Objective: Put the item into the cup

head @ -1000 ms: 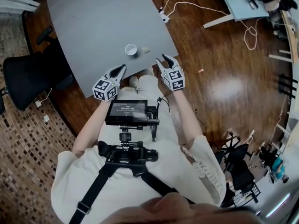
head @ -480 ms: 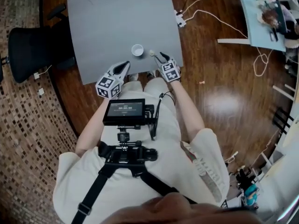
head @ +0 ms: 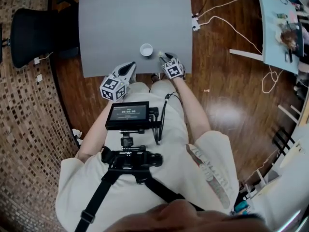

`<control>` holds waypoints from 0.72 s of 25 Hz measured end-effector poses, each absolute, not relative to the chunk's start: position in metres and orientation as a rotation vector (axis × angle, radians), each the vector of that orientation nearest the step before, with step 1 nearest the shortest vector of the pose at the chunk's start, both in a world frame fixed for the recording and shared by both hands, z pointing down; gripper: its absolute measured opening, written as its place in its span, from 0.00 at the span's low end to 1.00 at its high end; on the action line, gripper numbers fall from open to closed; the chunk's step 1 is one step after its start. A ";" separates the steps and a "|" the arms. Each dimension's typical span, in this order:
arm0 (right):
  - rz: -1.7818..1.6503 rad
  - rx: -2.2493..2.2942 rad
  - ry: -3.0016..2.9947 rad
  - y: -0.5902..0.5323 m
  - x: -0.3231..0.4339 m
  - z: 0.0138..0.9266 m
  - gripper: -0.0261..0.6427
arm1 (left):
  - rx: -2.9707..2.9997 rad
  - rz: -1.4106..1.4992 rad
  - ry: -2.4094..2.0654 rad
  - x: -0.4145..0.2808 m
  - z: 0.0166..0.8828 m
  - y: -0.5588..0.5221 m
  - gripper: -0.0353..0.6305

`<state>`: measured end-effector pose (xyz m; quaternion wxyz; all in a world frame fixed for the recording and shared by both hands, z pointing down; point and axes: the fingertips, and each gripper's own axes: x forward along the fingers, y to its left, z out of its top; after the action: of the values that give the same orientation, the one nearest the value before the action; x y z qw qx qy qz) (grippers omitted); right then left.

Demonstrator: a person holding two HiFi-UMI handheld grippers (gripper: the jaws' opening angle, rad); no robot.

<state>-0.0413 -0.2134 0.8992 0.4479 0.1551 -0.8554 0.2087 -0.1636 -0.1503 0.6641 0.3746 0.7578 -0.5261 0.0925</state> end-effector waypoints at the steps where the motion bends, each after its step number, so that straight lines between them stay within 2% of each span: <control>1: 0.524 0.378 -2.107 -0.213 -0.041 0.904 0.28 | 1.937 0.236 -1.349 -0.163 0.664 -0.150 0.04; 18: 0.551 0.368 -1.993 -0.213 -0.028 0.959 0.28 | 1.916 0.289 -1.337 -0.159 0.669 -0.138 0.04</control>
<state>-0.0278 -0.2134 0.9594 0.4976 0.1520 -0.8230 0.2278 -0.1589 -0.1385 0.6686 0.3839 0.7516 -0.5244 0.1134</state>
